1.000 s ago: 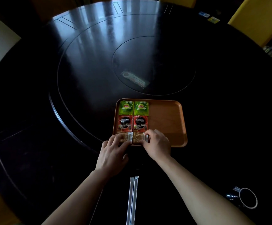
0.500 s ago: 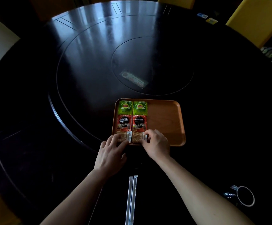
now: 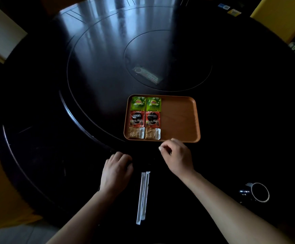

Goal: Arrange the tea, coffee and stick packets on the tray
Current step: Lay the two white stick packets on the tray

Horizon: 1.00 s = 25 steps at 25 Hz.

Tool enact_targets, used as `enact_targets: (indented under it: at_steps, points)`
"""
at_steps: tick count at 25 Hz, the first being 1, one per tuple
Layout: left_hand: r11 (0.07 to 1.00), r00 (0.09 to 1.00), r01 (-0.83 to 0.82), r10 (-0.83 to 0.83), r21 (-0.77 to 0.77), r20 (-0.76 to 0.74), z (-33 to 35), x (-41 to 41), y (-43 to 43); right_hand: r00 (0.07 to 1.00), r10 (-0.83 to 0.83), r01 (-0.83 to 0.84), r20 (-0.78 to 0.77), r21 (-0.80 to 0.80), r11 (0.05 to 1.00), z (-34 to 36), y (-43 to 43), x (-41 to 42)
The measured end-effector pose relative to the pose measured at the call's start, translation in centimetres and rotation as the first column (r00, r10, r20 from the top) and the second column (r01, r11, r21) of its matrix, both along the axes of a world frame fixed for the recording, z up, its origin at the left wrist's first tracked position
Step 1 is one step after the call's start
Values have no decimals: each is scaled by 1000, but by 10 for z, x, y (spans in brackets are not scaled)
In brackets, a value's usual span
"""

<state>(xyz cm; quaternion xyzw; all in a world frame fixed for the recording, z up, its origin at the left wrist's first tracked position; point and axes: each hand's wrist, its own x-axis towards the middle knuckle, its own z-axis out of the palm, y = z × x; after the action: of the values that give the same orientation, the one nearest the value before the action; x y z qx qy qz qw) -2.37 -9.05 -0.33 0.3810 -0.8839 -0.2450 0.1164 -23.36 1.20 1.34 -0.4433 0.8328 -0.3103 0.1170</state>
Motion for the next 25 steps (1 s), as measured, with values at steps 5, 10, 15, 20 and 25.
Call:
enact_targets:
  at_steps: [5,10,15,20,25]
  points:
    - [947,983,-160,128,279,128,-19,41,56,973,-19,-43,228,262,964,-20,58,48]
    - [915,962,-236,172,326,214,-31,42,79,973,-76,-42,219,488,872,-36,61,93]
    - [870,924,-359,279,337,263,-34,27,77,972,-160,42,173,540,840,-43,34,102]
    - [866,908,-393,311,310,281,-34,20,81,972,-182,56,148,607,793,-47,30,96]
    - [897,922,-355,288,262,260,-39,18,85,975,-168,54,147,573,818,-47,52,86]
